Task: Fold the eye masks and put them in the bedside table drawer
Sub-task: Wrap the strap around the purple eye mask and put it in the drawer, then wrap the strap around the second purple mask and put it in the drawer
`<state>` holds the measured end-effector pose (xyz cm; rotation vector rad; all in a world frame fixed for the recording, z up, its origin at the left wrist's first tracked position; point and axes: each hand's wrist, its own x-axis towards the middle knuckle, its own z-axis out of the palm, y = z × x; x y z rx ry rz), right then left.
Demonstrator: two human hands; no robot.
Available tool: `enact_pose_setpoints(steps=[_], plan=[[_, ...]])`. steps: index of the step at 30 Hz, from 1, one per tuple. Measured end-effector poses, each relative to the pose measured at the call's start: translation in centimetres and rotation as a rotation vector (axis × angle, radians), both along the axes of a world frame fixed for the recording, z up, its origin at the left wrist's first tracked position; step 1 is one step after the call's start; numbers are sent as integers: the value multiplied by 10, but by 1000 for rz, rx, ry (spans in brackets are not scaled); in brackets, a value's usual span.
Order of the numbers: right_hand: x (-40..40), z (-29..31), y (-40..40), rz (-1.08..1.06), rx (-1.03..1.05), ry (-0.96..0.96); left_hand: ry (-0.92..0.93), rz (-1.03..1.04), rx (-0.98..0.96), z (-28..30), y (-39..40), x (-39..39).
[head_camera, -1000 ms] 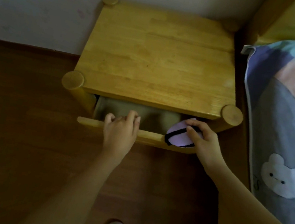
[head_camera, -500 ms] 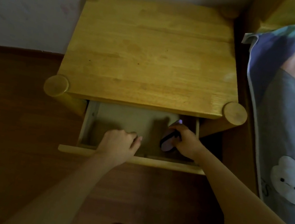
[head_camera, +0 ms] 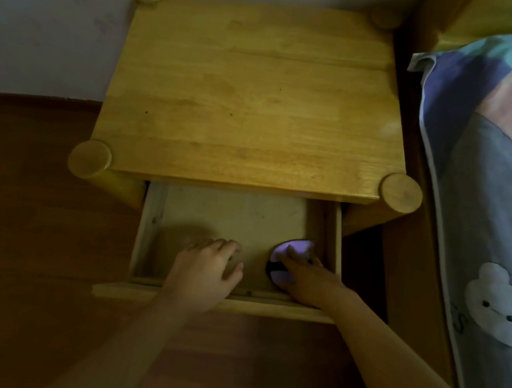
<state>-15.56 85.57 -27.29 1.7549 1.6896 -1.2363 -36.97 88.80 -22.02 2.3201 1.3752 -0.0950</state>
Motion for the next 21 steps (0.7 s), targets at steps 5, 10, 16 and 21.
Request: enact_pose_setpoints(steps=[5, 10, 16, 21], plan=[[0, 35, -5, -311, 219, 143, 60, 19, -24, 4, -1, 1], [3, 96, -16, -396, 479, 211, 284, -28, -79, 19, 1, 8], [38, 192, -72, -669, 642, 325, 215, -20, -92, 79, -9, 41], [120, 252, -176, -953, 824, 63, 5, -266, -162, 154, -38, 141]])
